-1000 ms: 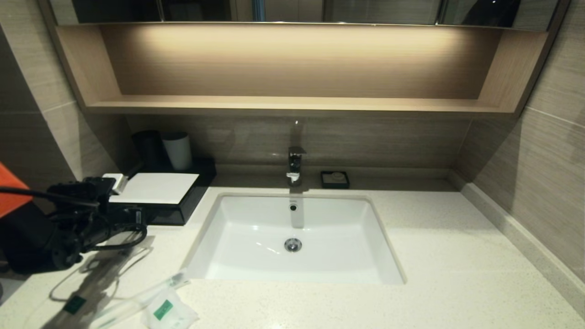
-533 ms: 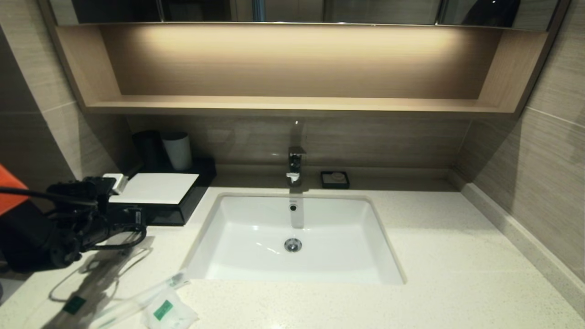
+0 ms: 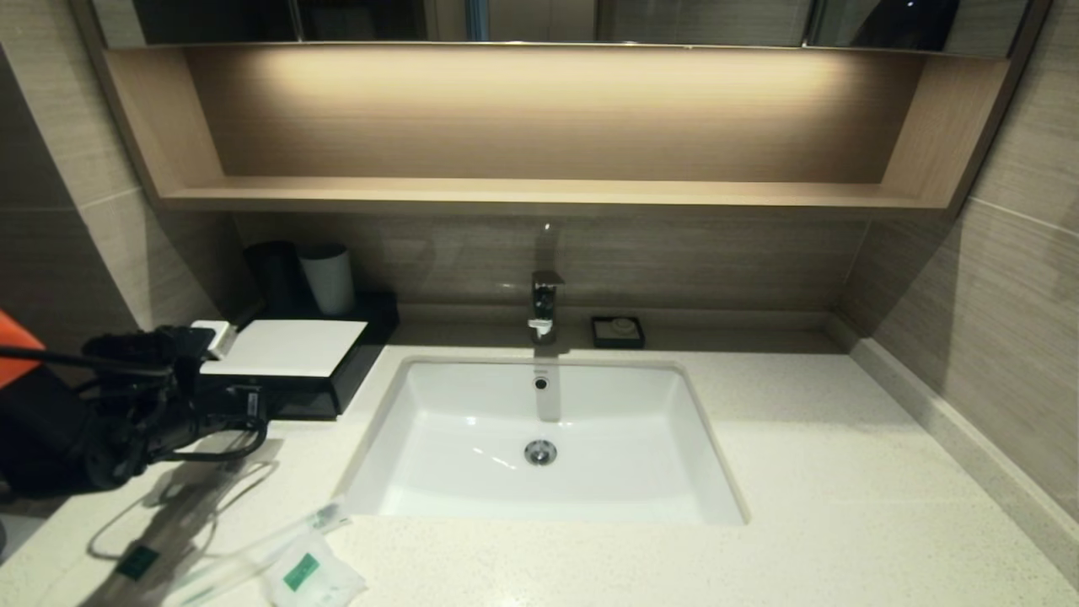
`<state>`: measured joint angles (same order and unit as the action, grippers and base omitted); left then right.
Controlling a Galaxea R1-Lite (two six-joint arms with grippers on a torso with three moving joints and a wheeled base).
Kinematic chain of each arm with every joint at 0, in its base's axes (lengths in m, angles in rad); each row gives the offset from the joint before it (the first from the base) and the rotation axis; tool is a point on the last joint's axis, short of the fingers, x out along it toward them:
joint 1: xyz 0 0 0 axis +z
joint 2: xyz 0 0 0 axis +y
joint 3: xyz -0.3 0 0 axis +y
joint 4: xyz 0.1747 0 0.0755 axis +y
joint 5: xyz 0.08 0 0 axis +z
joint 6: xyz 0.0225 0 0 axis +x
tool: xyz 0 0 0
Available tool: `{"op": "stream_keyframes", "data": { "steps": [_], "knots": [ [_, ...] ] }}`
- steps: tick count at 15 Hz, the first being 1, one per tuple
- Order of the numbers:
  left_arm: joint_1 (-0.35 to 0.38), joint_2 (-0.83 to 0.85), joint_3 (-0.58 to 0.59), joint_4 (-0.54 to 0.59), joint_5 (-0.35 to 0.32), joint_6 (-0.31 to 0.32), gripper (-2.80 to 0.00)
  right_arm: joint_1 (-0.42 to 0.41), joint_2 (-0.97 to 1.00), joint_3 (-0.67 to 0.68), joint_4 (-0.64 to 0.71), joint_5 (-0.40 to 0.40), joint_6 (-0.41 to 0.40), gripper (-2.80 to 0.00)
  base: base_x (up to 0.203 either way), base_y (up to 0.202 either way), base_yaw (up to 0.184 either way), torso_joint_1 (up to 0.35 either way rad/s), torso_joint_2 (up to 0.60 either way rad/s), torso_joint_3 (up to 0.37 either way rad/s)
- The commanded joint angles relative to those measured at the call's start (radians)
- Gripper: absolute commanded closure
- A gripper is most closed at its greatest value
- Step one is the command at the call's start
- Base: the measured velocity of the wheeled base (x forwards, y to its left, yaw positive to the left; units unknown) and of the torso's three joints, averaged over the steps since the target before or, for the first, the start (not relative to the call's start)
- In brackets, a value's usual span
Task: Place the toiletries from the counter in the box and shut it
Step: Open the drawer
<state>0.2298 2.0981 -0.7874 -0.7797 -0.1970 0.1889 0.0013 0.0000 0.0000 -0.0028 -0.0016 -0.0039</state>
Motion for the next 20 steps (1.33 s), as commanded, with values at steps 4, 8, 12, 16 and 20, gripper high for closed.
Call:
{"op": "stream_keyframes", "data": {
  "steps": [4,8,12,16,20],
  "knots": [
    [0.000,-0.021,-0.015,0.098,-0.001,0.010,0.00,0.000,-0.002,0.000,0.000,0.000,-0.002,0.00,0.000,0.000,0.000,0.000,0.00,0.000],
    [0.000,-0.023,-0.022,0.141,-0.001,0.020,0.00,0.000,-0.002,0.001,0.000,0.000,-0.001,0.00,0.000,0.000,0.000,0.000,0.00,0.000],
    [0.000,-0.038,-0.024,0.177,-0.001,0.022,0.00,0.000,-0.001,0.002,0.000,0.000,-0.001,0.00,0.000,0.000,0.000,0.000,0.00,0.000],
    [0.000,-0.060,-0.031,0.232,0.000,0.034,0.00,0.000,-0.002,0.002,0.000,0.000,-0.002,0.00,0.000,0.000,0.000,0.000,0.00,0.000],
    [0.000,-0.081,-0.046,0.314,0.000,0.058,0.00,0.000,-0.002,0.002,0.000,0.000,-0.001,0.00,0.000,0.000,0.000,0.000,0.00,0.000]
  ]
}}
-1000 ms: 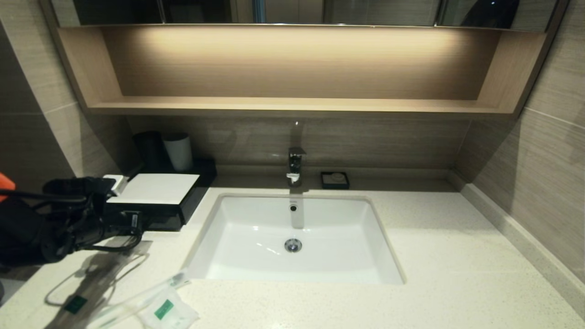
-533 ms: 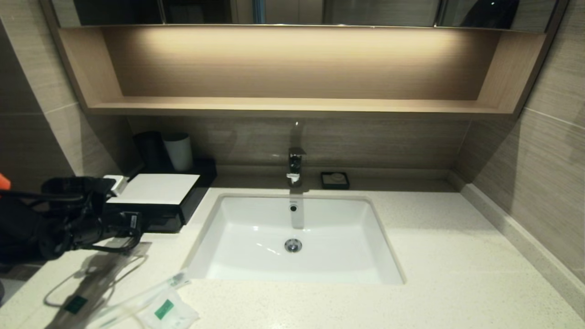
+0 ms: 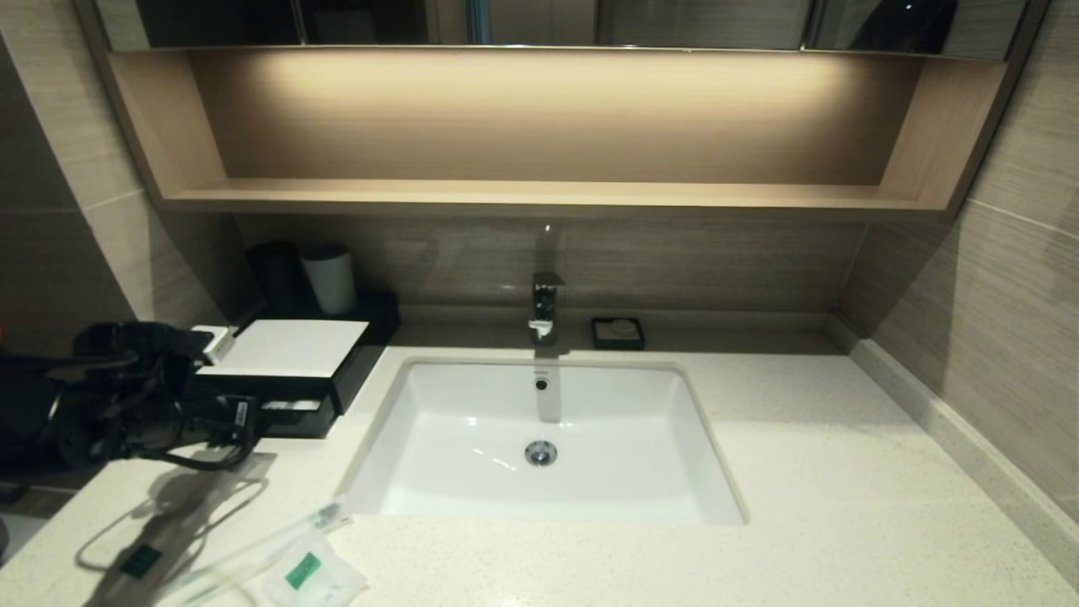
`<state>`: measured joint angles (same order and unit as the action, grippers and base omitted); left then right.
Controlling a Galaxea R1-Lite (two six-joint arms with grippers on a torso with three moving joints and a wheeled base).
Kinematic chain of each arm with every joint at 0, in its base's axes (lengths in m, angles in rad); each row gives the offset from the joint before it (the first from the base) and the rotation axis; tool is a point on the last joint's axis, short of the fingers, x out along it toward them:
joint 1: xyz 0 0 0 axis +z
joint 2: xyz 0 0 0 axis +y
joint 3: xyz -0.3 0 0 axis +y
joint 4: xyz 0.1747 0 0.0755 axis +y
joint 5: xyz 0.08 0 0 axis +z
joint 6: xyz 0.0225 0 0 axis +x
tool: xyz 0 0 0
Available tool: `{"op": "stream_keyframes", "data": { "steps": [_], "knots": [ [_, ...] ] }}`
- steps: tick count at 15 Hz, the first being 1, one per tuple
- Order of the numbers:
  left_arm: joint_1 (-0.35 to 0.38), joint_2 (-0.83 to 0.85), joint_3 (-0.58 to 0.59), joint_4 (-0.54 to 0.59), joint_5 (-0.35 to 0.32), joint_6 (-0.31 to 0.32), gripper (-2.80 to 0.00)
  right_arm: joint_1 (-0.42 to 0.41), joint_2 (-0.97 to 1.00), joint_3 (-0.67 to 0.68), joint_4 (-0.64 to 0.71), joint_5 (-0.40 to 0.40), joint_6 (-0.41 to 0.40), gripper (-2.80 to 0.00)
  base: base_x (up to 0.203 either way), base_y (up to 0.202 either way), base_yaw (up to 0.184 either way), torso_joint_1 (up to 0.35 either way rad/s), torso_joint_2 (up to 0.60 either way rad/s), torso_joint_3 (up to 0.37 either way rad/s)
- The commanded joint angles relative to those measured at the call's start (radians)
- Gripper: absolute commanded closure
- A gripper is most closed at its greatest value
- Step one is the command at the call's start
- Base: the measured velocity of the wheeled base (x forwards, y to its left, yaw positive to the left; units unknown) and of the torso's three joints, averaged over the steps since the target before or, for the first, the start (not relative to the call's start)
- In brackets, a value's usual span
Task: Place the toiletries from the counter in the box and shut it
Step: Open the drawer
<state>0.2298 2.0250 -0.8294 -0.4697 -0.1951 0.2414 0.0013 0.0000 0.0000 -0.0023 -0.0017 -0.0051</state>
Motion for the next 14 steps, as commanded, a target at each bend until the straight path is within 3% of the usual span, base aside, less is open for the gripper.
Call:
{"op": "stream_keyframes", "data": {
  "steps": [1,14],
  "knots": [
    [0.000,-0.014,-0.003,0.018,-0.001,0.013,0.00,0.000,-0.002,0.002,-0.001,0.000,0.000,0.00,0.000,0.000,0.000,0.000,0.00,0.000],
    [0.006,-0.052,-0.010,0.072,-0.001,0.030,0.00,0.000,-0.002,0.002,-0.001,0.000,0.001,0.00,0.000,0.000,0.000,0.000,0.00,0.000]
  ]
}}
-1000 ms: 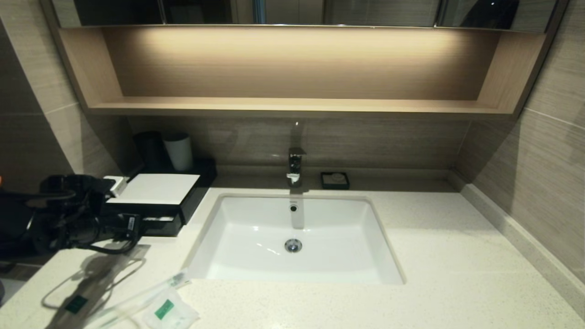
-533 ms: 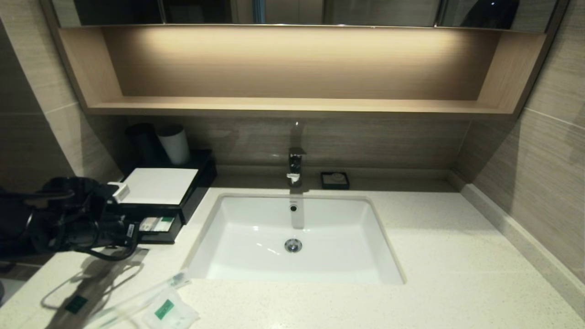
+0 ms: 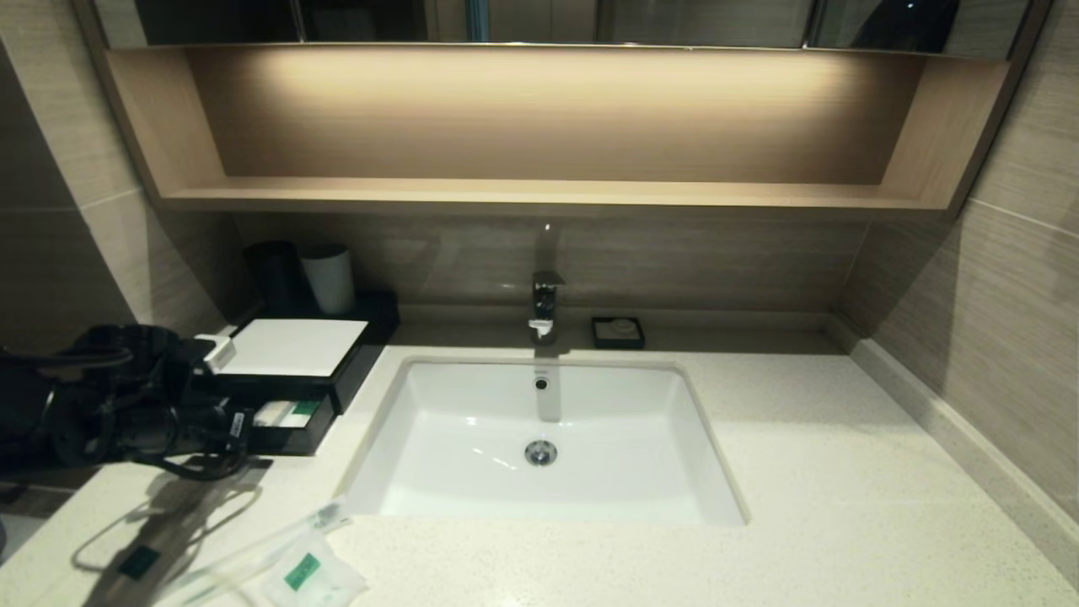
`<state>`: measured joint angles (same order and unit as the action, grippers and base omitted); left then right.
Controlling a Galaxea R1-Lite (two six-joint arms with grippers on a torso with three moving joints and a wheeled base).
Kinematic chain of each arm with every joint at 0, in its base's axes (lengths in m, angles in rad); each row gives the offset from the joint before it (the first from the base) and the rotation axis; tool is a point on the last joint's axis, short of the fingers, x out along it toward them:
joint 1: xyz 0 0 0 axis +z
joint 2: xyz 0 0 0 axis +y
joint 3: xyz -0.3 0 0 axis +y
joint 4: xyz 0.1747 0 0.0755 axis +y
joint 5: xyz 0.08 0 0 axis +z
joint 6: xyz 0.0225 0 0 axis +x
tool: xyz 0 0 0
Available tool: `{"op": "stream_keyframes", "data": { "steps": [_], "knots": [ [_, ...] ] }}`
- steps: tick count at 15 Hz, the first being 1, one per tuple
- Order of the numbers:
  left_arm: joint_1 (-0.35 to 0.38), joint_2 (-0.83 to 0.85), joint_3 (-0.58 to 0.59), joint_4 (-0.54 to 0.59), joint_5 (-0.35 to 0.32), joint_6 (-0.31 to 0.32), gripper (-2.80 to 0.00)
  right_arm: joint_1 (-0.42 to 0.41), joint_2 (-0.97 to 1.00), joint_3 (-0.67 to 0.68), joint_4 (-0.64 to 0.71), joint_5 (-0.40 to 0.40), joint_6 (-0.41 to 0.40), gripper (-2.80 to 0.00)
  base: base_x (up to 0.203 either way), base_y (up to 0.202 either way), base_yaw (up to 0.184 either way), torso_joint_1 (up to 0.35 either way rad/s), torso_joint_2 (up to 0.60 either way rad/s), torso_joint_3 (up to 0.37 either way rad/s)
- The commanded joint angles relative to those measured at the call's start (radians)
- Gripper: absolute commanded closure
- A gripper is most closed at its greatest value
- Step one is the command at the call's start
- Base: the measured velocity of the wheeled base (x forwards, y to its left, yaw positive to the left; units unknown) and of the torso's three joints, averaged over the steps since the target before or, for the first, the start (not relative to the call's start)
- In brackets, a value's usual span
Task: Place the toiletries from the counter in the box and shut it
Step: Open the drawer
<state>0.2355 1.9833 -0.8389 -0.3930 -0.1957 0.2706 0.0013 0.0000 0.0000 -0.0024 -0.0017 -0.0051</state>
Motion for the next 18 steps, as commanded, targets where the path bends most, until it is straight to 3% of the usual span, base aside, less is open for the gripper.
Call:
{"op": "stream_keyframes", "data": {
  "steps": [1,8,14,18],
  "knots": [
    [0.002,-0.015,0.000,-0.003,-0.001,0.001,0.00,0.000,-0.002,0.002,-0.001,0.000,0.001,0.00,0.000,0.000,0.000,0.000,0.00,0.000],
    [0.002,-0.073,-0.003,0.083,0.002,0.005,0.00,0.000,-0.002,0.002,-0.001,0.000,0.000,0.00,0.000,0.000,0.000,0.000,0.00,0.000],
    [0.004,-0.087,-0.029,0.201,0.042,0.065,0.00,0.000,-0.002,0.002,-0.001,0.000,-0.001,0.00,0.000,0.000,0.000,0.000,0.00,0.000],
    [0.005,-0.110,-0.039,0.206,0.039,0.058,0.00,0.000,-0.002,0.002,-0.001,0.000,0.001,0.00,0.000,0.000,0.000,0.000,0.00,0.000]
  ]
}}
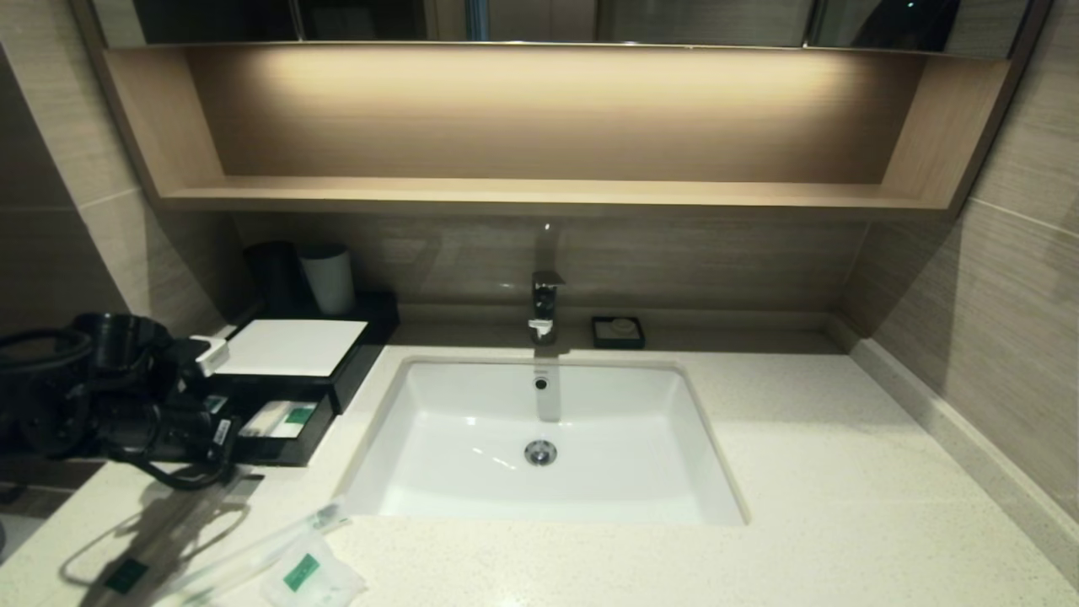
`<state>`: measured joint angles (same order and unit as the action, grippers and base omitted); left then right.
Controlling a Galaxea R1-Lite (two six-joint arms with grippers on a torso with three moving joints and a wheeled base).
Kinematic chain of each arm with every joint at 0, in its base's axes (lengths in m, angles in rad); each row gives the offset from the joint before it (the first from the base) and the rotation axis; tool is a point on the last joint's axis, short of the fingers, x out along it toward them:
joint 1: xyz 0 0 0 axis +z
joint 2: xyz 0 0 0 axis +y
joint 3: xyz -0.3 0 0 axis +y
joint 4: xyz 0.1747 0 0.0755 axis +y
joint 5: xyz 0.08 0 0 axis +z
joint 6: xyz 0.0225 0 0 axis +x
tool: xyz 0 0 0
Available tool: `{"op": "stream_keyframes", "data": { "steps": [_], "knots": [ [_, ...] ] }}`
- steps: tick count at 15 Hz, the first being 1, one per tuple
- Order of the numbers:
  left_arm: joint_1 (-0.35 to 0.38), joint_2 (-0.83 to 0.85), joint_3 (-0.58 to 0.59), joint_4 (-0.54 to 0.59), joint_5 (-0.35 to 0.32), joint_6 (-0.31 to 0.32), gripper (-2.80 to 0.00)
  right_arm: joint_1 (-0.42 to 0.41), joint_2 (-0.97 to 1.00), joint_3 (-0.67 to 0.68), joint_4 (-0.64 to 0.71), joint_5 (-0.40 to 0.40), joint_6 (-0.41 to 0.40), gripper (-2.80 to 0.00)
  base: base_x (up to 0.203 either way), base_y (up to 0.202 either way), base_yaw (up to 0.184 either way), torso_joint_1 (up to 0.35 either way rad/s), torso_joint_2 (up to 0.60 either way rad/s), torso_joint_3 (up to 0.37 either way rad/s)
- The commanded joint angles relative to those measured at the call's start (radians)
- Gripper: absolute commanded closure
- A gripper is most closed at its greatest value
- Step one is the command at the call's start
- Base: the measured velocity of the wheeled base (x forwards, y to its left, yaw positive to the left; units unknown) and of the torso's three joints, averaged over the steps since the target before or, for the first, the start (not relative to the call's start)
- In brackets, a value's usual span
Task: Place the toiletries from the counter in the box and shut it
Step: Open the drawer
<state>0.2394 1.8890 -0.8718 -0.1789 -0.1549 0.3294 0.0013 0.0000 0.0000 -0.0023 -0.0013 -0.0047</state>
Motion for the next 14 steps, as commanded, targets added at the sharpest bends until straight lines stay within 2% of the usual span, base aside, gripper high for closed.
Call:
{"op": "stream_keyframes", "data": {
  "steps": [1,7,14],
  "knots": [
    [0.003,-0.019,-0.015,-0.007,-0.003,-0.003,0.00,0.000,-0.002,0.002,-0.001,0.000,-0.001,0.00,0.000,0.000,0.000,0.000,0.00,0.000],
    [0.002,-0.026,-0.075,-0.010,-0.003,-0.123,0.00,0.000,-0.002,0.001,-0.001,0.000,-0.001,0.00,0.000,0.000,0.000,0.000,0.00,0.000],
    [-0.002,-0.004,-0.088,0.008,0.014,-0.133,0.00,0.000,-0.002,0.000,-0.001,0.000,0.000,0.00,0.000,0.000,0.000,0.000,0.00,0.000]
  ]
}}
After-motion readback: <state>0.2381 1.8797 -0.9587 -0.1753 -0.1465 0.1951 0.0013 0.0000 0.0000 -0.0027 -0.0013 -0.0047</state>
